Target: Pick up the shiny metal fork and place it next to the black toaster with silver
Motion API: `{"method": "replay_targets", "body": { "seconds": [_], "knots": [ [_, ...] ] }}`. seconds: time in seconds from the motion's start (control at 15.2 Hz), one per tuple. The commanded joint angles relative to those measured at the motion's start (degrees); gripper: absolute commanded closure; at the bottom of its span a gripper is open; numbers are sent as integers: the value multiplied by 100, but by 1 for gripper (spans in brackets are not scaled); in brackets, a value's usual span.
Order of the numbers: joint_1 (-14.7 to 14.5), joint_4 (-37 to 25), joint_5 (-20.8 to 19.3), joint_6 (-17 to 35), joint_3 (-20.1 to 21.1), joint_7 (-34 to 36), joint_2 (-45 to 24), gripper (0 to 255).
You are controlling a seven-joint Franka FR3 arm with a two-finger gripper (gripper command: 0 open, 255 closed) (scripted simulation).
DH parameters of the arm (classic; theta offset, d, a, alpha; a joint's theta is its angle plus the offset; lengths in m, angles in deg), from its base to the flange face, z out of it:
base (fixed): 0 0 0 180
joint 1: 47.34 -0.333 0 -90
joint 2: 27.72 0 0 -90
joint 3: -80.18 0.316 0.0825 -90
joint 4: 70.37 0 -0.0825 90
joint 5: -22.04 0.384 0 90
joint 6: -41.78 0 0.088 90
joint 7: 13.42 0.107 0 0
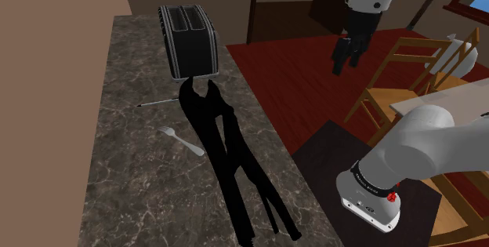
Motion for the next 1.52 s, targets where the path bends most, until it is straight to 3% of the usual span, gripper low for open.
{"method": "replay_targets", "body": {
  "seconds": [0.0, 0.79, 1.45],
  "knots": [
    [0, 0, 0, 0, 0, 0, 0, 0],
    [-553, 105, 919, 1857, 1109, 1022, -1400, 0],
    [-836, -625, 1100, 3237, 1951, 1860, -3170, 0]
  ]
}}
